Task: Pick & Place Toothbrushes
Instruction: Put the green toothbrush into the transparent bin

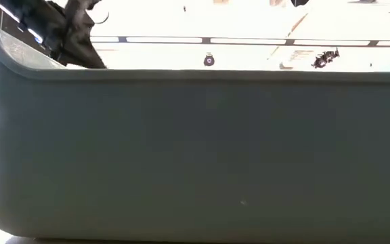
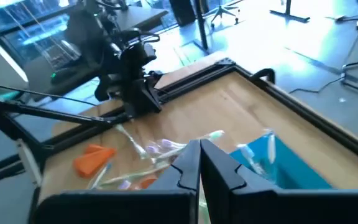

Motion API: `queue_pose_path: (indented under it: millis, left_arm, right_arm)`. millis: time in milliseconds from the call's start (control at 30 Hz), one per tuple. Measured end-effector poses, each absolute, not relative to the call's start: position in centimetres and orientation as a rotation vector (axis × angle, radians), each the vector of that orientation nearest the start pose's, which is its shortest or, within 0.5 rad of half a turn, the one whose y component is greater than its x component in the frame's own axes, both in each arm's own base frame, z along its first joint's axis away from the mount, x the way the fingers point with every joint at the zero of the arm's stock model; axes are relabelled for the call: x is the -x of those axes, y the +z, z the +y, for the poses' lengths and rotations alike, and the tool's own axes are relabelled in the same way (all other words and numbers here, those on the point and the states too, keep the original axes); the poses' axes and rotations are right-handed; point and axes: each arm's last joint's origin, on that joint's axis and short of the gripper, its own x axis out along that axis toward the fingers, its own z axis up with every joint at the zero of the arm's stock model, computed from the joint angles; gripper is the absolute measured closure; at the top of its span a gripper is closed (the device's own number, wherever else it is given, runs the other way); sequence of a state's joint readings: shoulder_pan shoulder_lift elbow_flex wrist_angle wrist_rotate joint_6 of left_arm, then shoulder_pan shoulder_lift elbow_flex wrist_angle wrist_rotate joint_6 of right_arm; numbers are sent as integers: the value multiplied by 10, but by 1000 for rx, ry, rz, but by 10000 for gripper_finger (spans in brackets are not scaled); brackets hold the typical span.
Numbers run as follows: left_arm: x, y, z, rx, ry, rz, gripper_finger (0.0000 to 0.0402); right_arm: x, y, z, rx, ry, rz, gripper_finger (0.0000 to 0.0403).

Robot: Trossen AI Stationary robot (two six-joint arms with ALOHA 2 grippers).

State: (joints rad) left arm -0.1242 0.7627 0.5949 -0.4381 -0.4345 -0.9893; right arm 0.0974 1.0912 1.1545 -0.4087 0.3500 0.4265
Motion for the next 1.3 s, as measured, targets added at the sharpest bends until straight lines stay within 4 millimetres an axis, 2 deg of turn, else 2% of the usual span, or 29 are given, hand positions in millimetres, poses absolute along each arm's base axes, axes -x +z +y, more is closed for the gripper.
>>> queue_pose_path:
  millis: [167, 367, 667, 967, 1100, 1300]
  left_arm:
    - [-169, 233, -2, 826, 735, 428, 402]
    - [-179, 217, 22, 950, 806, 543, 402]
    - [-194, 219, 59, 959, 707, 477, 402]
    - [-185, 219, 84, 829, 752, 490, 397]
    - [-181, 219, 91, 850, 739, 494, 366]
    - [-181, 217, 94, 857, 755, 497, 289]
  right_arm:
    - [-228, 381, 12, -287, -309, 286, 399]
    - [-228, 381, 5, -232, -330, 292, 400]
    - [-222, 385, -19, -203, -416, 273, 399]
    - [-217, 387, -37, -222, -497, 252, 399]
    - [-216, 387, -43, -229, -524, 249, 399]
    - [-214, 387, -52, -216, -566, 250, 399]
